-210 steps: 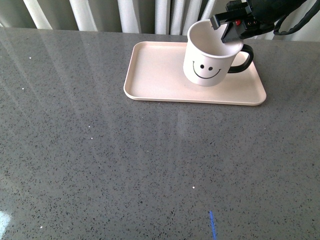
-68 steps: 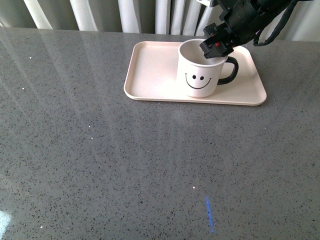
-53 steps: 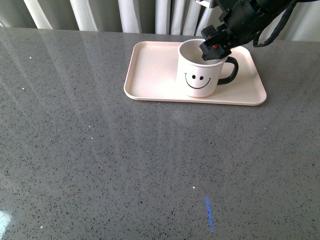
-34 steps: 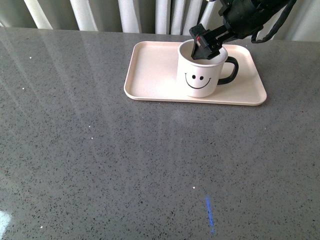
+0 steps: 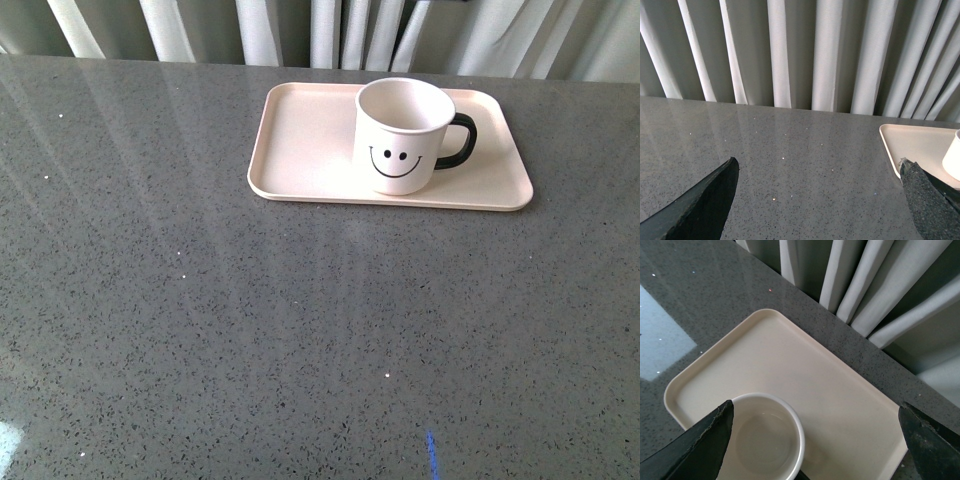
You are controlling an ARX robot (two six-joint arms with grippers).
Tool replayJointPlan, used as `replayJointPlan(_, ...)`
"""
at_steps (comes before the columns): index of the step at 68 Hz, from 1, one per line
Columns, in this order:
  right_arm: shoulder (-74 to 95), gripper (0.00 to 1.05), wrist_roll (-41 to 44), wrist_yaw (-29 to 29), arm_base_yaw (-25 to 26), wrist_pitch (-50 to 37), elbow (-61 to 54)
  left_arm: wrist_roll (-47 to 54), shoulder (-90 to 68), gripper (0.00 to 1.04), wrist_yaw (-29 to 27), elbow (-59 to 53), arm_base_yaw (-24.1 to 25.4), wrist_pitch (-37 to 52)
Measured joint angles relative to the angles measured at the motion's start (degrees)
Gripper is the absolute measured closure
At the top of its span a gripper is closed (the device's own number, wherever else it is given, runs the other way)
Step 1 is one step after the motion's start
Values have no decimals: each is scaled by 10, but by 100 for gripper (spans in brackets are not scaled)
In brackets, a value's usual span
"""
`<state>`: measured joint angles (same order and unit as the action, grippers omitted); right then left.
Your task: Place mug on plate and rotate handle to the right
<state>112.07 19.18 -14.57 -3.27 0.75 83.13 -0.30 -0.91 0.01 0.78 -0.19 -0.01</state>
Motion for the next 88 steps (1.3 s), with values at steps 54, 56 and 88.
replayJointPlan(54, -375, 103, -186, 146, 33, -591, -674, 0, 0, 9, 0, 0, 0, 0)
replayJointPlan(56, -386, 103, -186, 146, 33, -589, -683, 0, 0, 9, 0, 0, 0, 0)
replayJointPlan(88, -593, 103, -186, 146, 33, -503, -807, 0, 0, 9, 0, 0, 0, 0)
